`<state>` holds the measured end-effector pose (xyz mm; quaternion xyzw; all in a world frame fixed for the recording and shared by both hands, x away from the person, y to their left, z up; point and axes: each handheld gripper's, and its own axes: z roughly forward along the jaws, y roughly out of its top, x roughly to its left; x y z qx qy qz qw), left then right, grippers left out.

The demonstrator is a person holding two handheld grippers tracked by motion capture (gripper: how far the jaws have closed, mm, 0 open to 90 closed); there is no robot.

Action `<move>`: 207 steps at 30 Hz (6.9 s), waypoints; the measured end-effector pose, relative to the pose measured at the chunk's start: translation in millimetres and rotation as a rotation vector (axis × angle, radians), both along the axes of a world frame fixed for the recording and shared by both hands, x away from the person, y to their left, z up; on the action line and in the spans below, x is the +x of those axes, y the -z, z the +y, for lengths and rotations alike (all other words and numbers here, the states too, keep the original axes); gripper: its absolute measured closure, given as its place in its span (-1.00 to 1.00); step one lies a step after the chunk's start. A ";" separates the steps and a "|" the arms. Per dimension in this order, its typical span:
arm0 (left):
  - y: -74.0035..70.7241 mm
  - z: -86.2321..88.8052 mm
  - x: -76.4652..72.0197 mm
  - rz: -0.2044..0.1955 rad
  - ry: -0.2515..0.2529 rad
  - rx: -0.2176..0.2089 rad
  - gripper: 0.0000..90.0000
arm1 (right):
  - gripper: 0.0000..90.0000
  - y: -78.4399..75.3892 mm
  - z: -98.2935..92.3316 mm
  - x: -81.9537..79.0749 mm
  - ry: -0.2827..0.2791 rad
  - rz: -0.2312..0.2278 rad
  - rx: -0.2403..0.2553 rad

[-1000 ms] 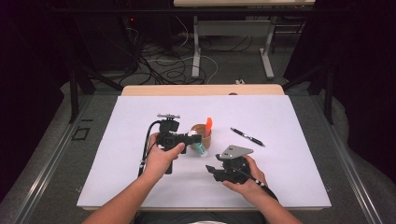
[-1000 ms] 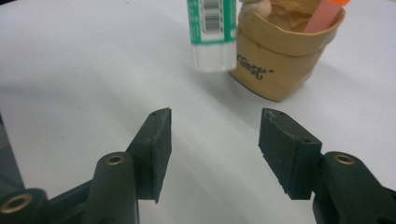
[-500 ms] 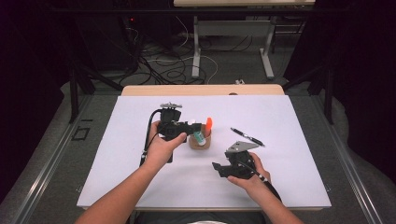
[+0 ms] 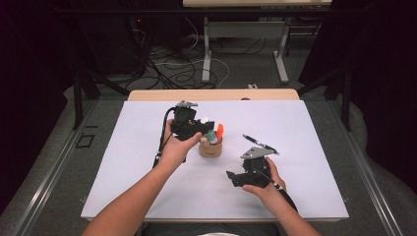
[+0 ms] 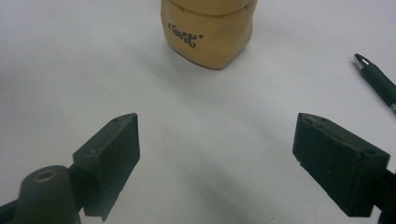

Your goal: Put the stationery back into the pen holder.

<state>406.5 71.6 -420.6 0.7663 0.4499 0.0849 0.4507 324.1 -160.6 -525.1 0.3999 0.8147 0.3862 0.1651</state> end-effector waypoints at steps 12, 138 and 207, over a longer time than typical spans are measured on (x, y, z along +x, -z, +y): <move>4.6 -2.0 13.1 -0.034 -0.048 0.051 0.43 | -0.78 1.7 0.4 0.7 -0.006 -0.004 -0.014; 68.9 89.0 -39.2 -0.036 -0.010 -0.017 -0.65 | 0.01 -26.5 -56.5 96.6 -0.019 0.088 -0.365; 85.1 89.7 -35.3 -0.004 -0.003 0.029 -0.64 | 0.77 2.2 -56.0 126.6 -0.158 0.170 -0.687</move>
